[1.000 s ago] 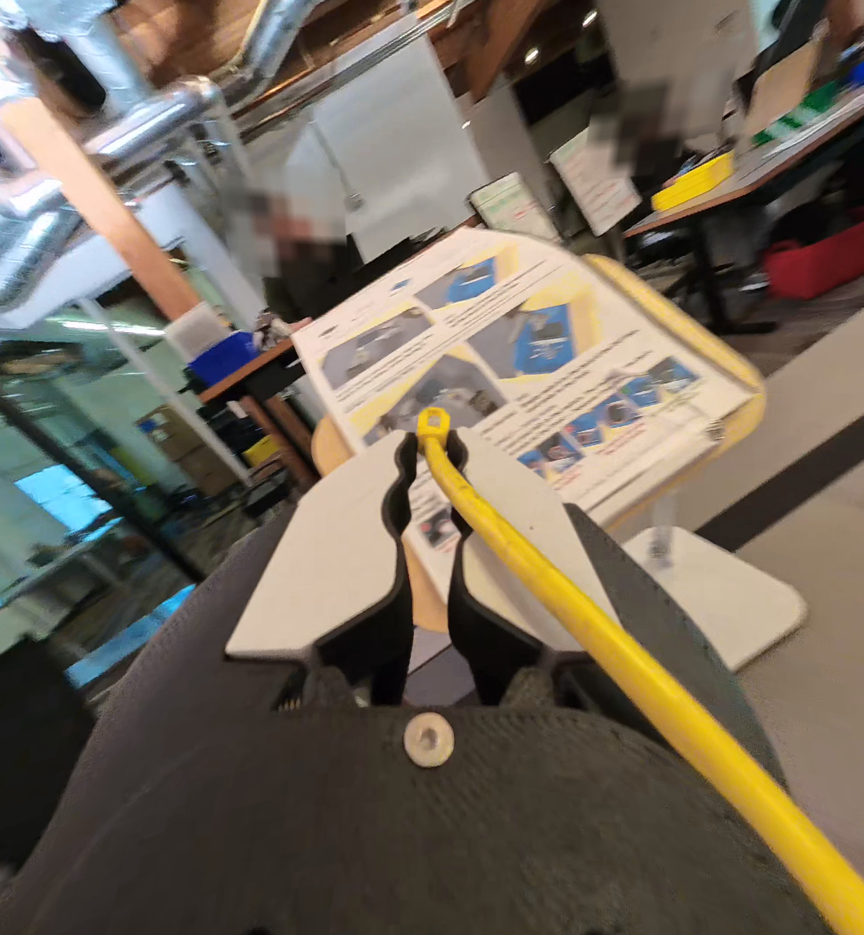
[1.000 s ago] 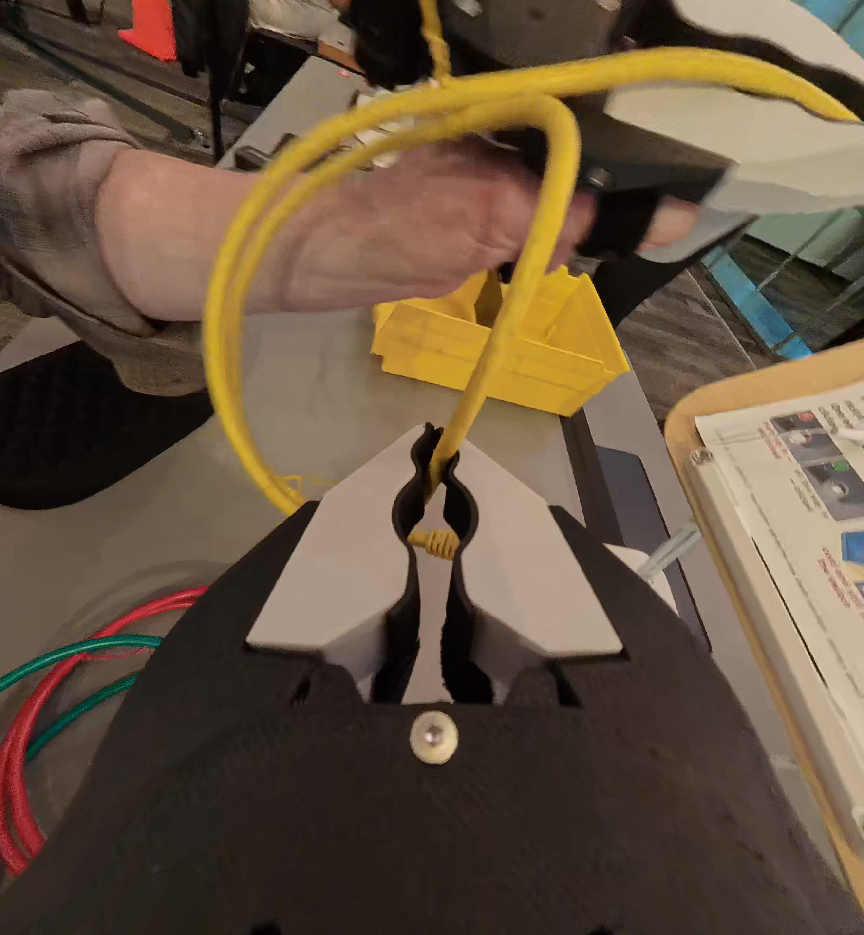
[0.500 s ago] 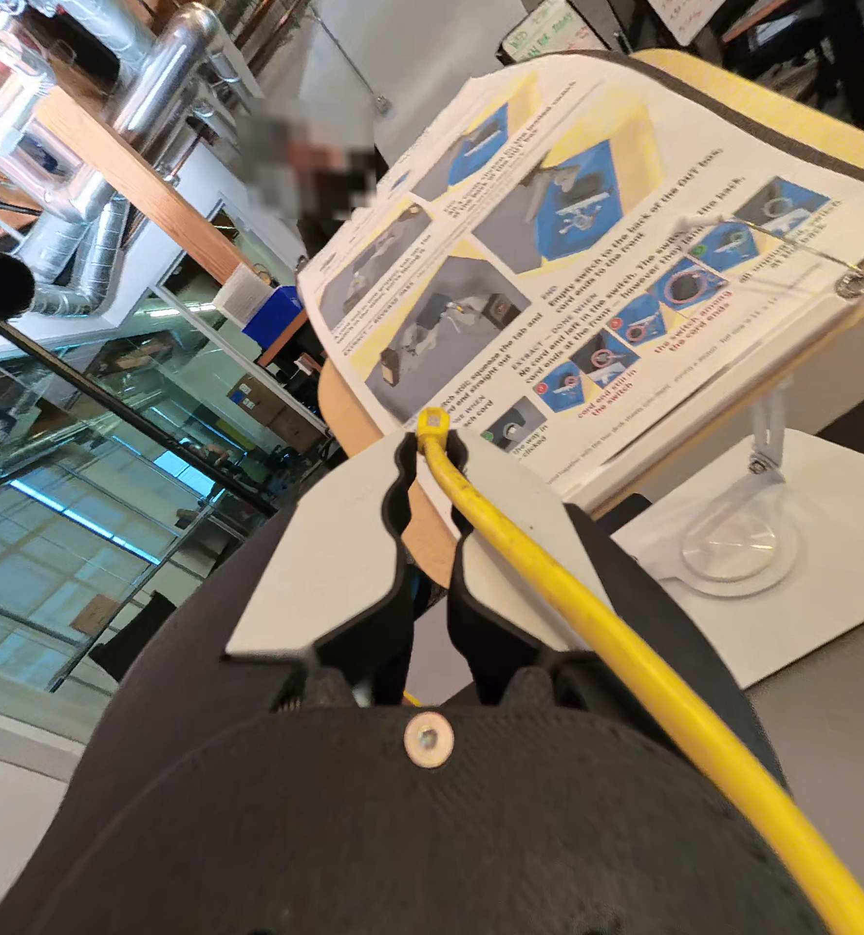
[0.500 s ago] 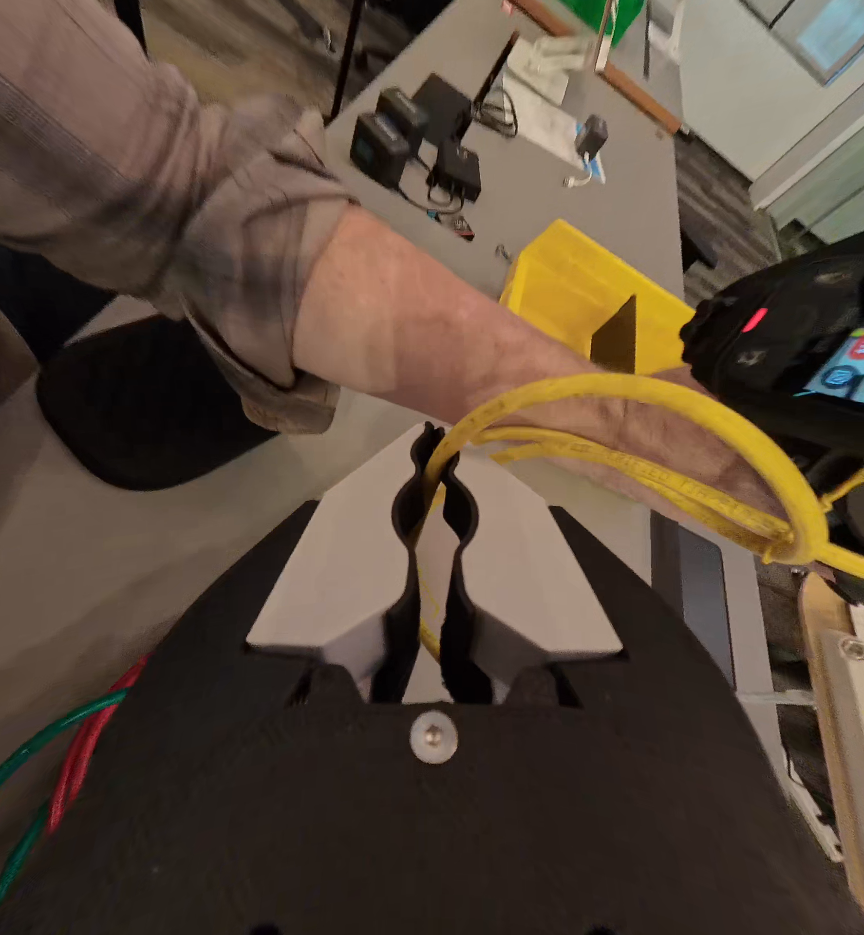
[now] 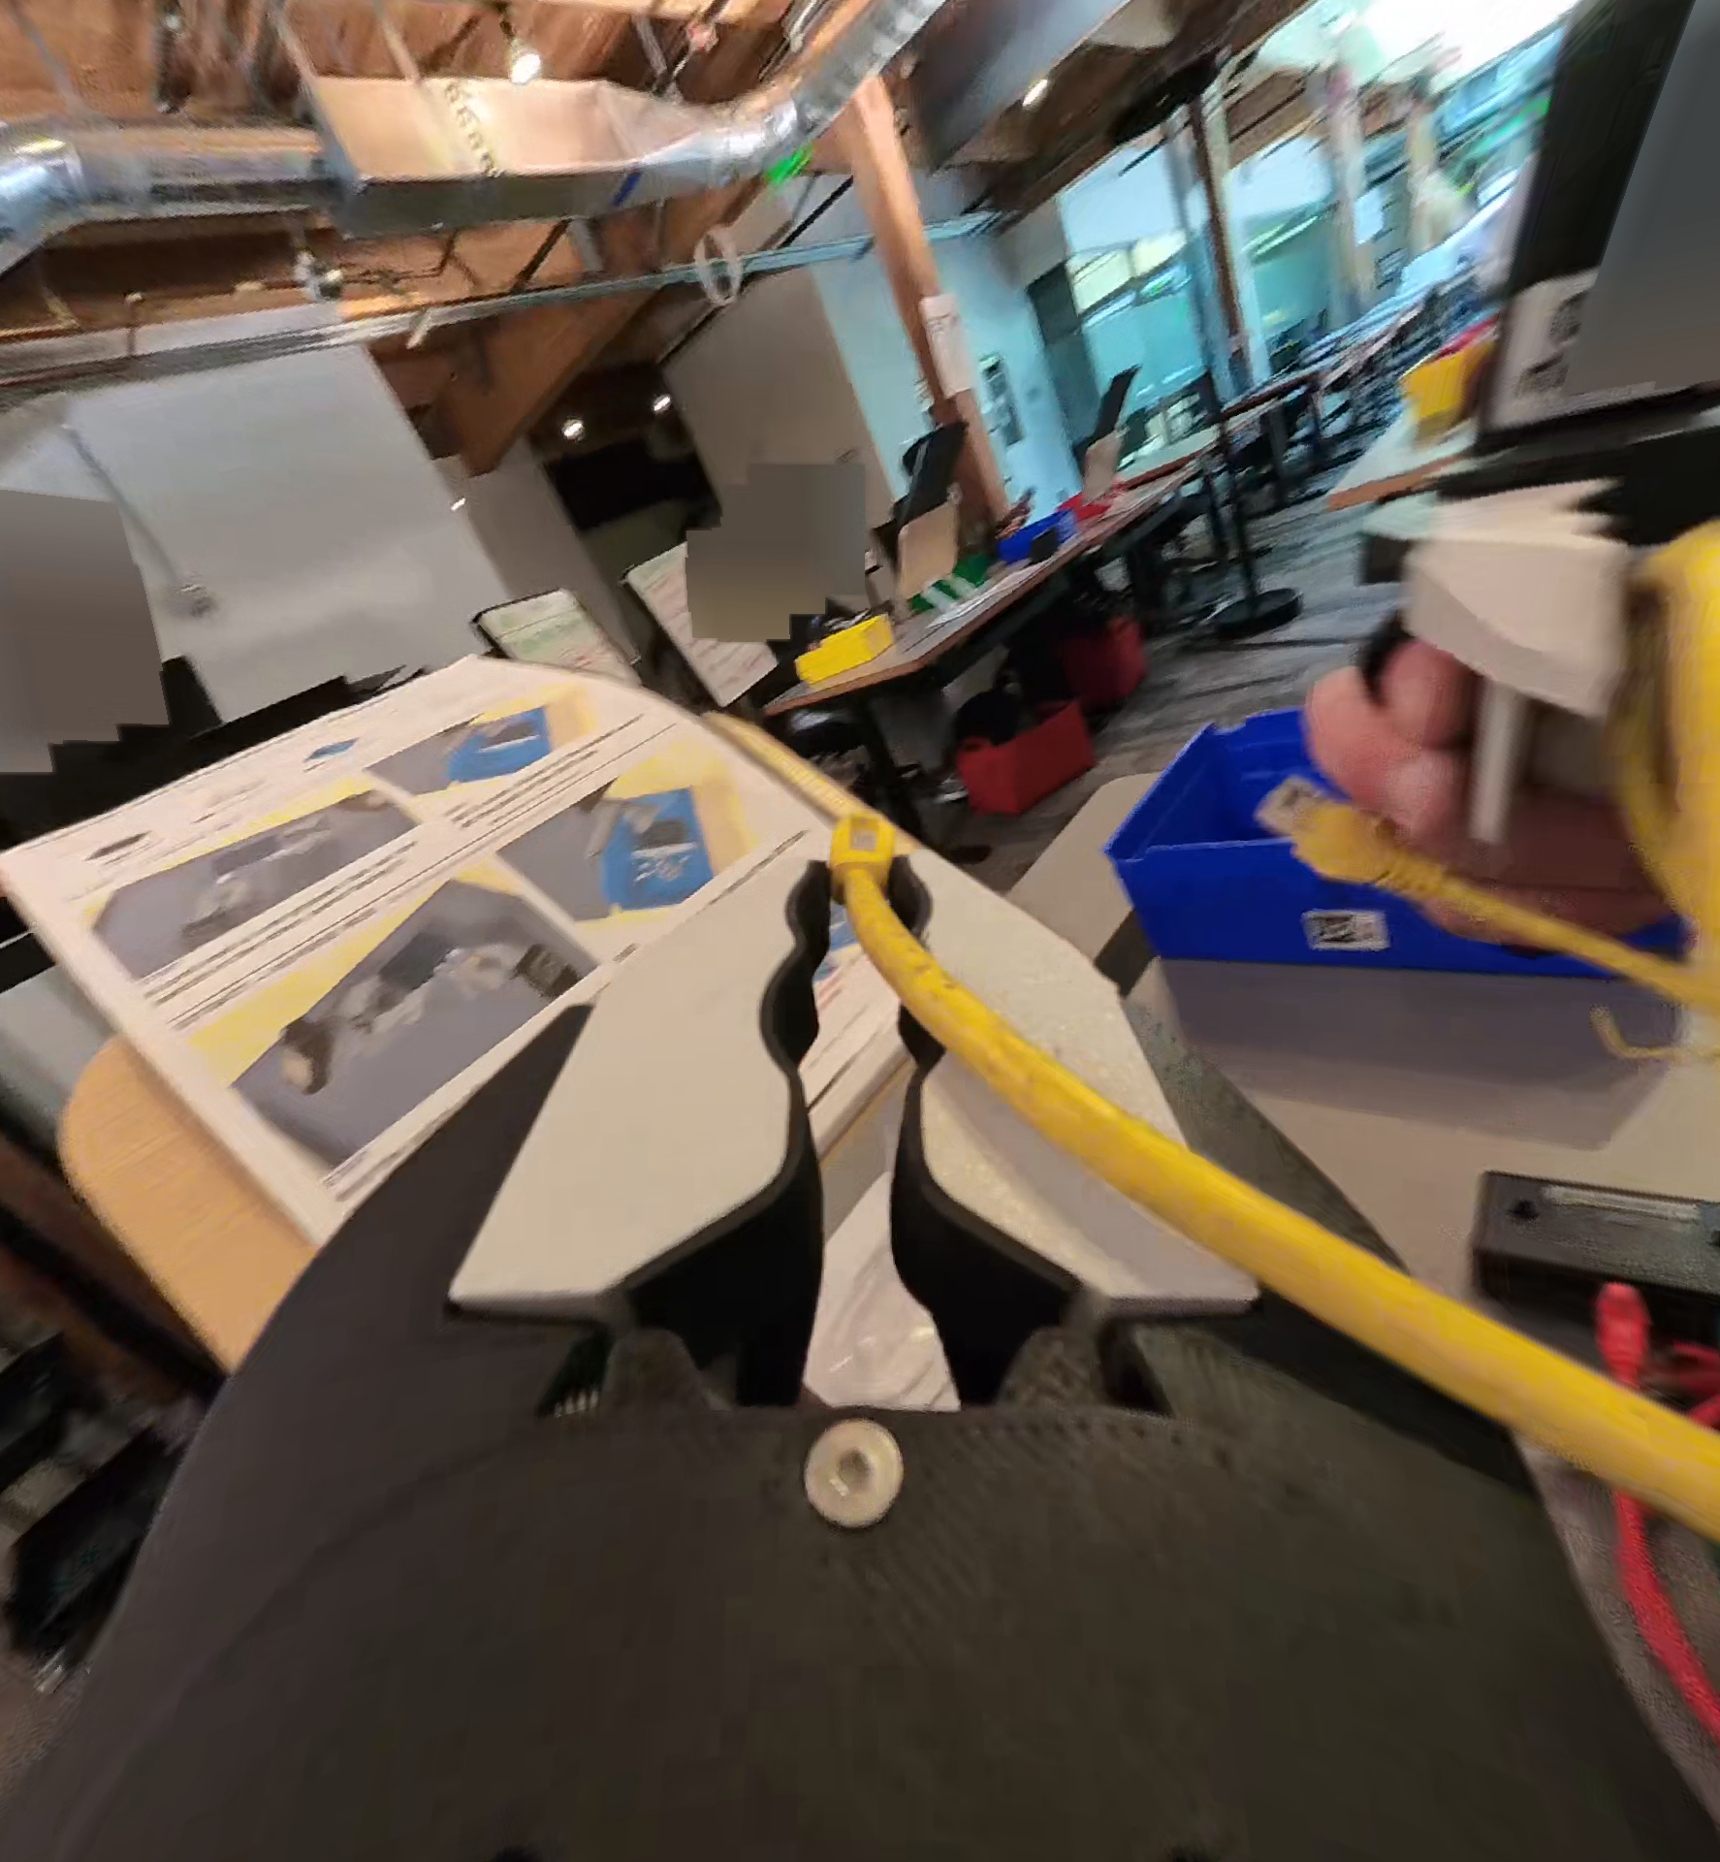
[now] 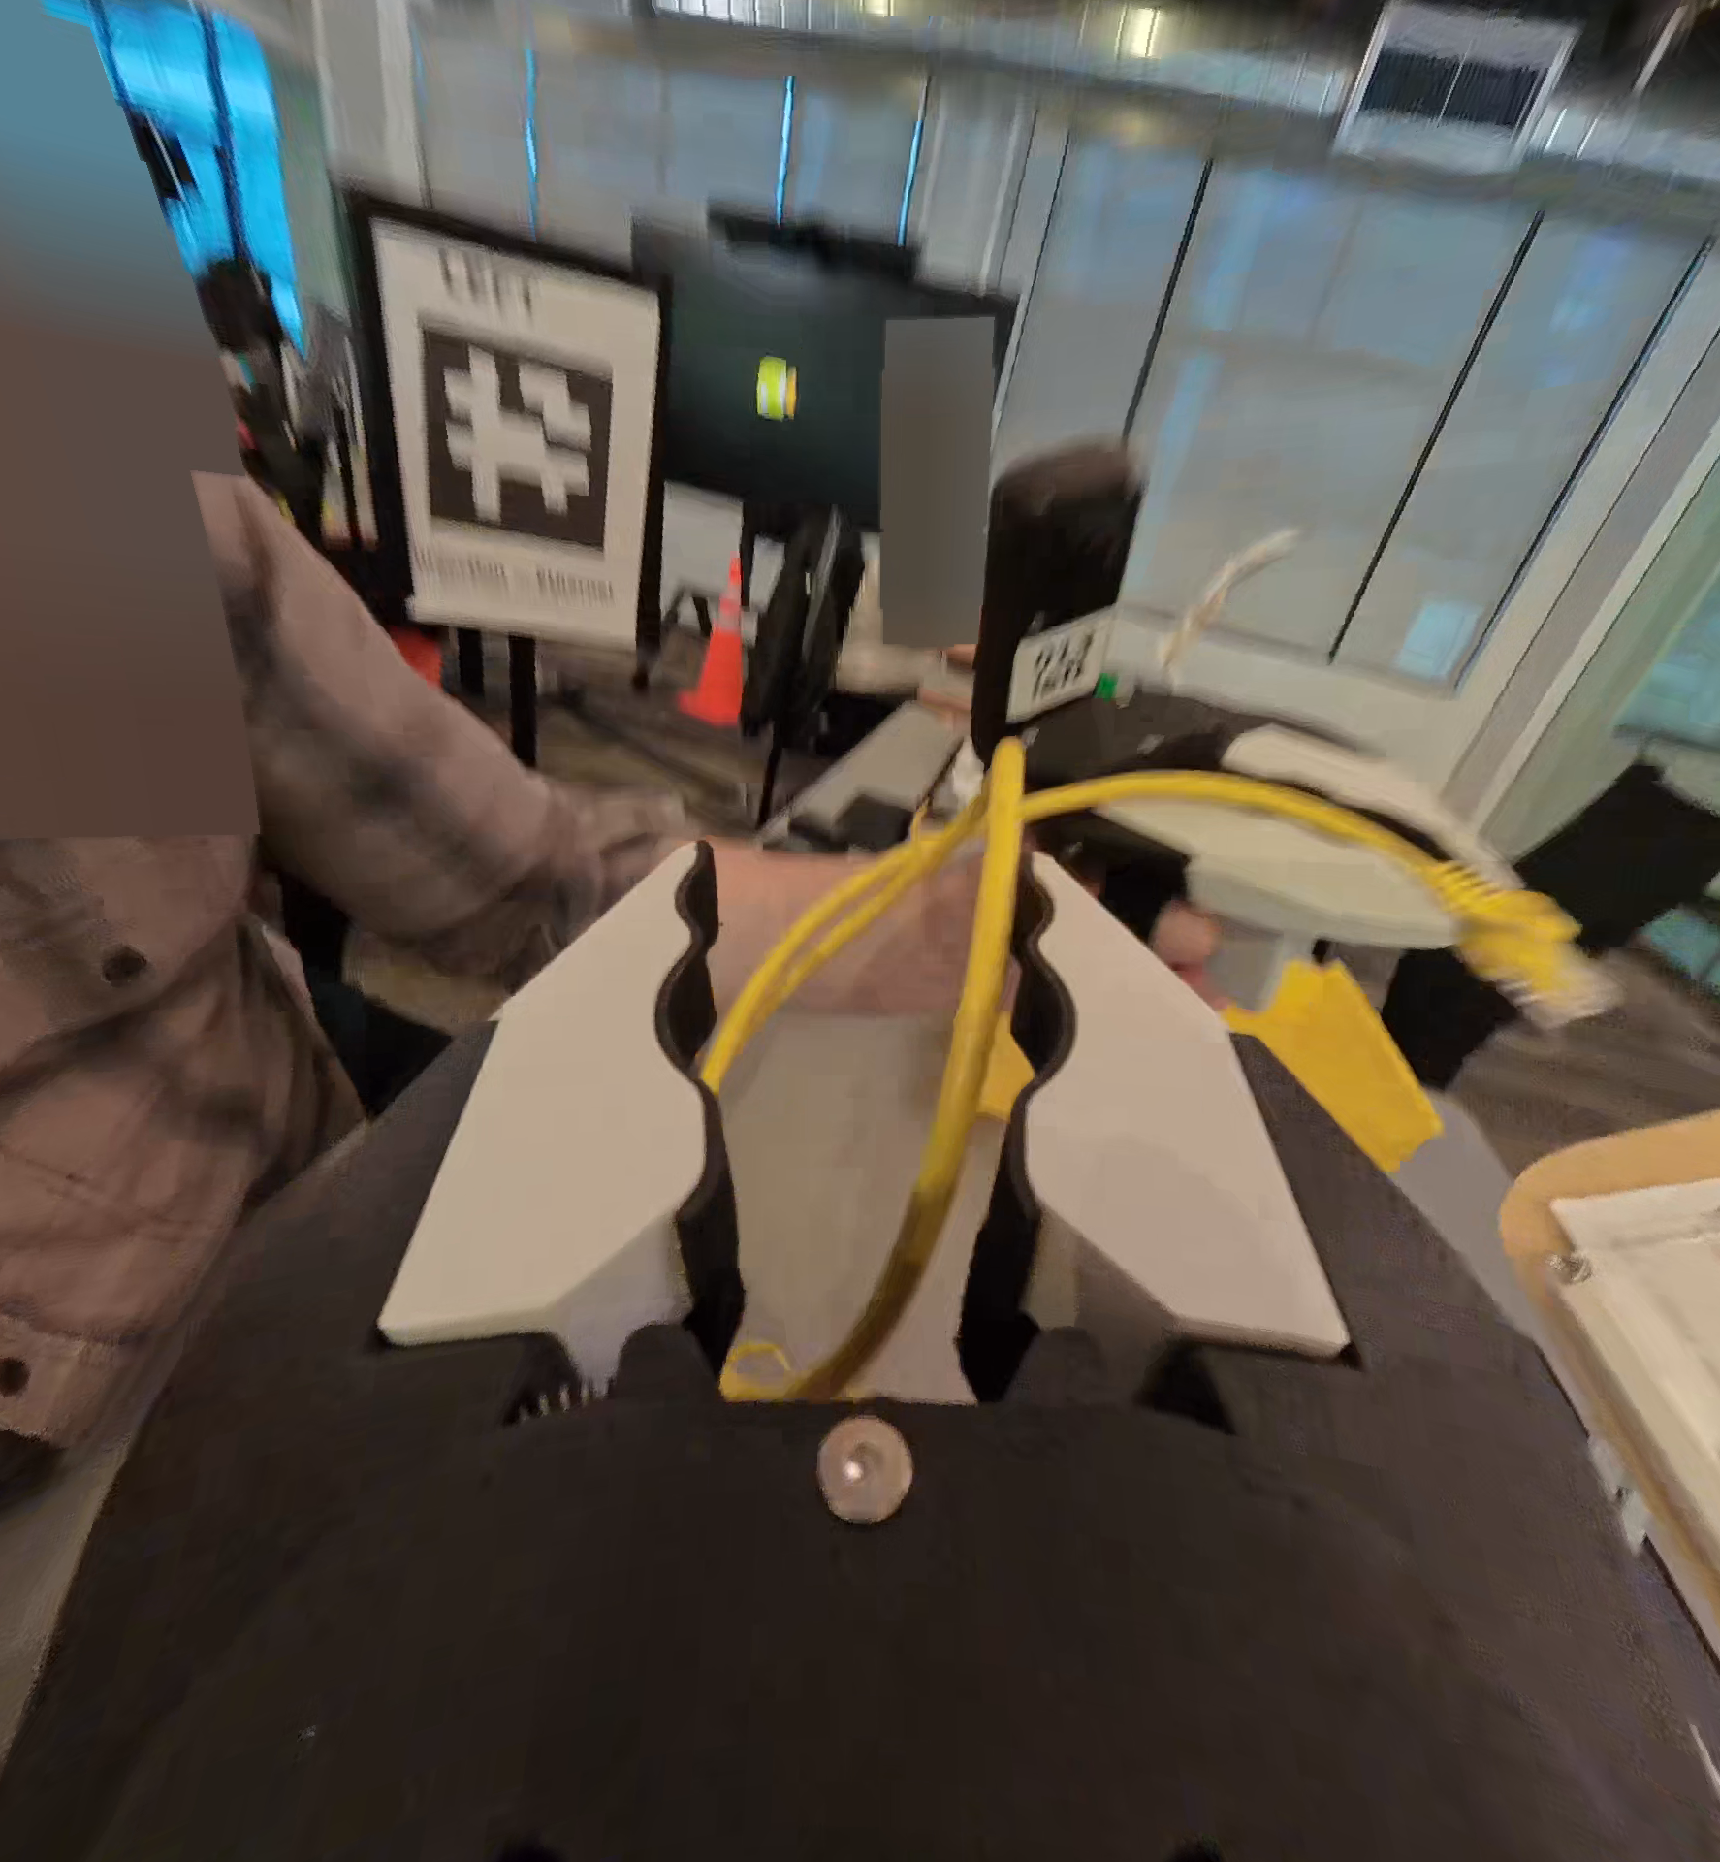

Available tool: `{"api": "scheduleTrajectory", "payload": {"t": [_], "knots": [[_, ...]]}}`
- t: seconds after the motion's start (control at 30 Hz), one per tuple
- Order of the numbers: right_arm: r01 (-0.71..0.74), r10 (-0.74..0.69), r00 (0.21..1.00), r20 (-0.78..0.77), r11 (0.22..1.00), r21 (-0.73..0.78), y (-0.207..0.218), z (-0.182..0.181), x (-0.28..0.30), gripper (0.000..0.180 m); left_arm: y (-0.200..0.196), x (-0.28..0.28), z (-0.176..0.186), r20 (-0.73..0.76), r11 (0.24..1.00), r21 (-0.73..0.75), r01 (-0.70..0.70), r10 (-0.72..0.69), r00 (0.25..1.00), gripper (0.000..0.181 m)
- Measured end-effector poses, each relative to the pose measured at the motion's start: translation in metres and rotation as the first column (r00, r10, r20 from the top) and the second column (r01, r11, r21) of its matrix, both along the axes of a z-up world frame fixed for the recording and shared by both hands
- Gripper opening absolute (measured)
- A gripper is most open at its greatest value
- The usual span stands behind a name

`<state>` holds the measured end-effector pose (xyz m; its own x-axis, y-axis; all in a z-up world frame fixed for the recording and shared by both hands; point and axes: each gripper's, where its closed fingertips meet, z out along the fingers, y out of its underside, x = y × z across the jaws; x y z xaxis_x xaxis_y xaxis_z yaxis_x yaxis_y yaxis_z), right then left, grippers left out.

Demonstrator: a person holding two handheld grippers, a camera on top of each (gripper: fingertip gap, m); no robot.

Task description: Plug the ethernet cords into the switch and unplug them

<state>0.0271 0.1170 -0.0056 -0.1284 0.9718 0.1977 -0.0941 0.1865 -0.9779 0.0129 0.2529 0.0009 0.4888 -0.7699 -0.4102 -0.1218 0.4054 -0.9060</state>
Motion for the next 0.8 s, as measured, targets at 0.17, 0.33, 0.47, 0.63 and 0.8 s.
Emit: {"api": "scheduleTrajectory", "payload": {"t": [0.17, 0.33, 0.47, 0.63, 0.8], "knots": [[-0.024, -0.012, 0.955, -0.296, 0.993, -0.117, 0.021, 0.041, 0.059, 0.036, -0.032, 0.014, 0.009, 0.068, 0.983, -0.014, 0.183, -0.182, 0.981, 0.012], [0.212, -0.23, 0.961, -0.153, 0.969, -0.123, 0.064, 0.005, 0.045, 0.039, -0.06, 0.038, 0.006, 0.109, 0.936, -0.072, 0.345, -0.337, 0.935, 0.012], [0.185, -0.2, 0.968, -0.153, 0.977, -0.108, 0.061, -0.002, 0.032, 0.03, -0.078, 0.059, -0.005, 0.099, 0.901, -0.11, 0.419, -0.409, 0.907, 0.012], [0.14, -0.155, 0.97, -0.187, 0.986, -0.091, 0.053, 0.001, 0.037, 0.017, -0.082, 0.061, -0.004, 0.172, 0.868, -0.145, 0.474, -0.45, 0.876, 0.012], [0.1, -0.121, 0.967, -0.226, 0.99, -0.102, 0.05, 0.004, 0.04, 0.01, -0.086, 0.062, -0.002, 0.205, 0.837, -0.174, 0.518, -0.484, 0.851, 0.012]]}}
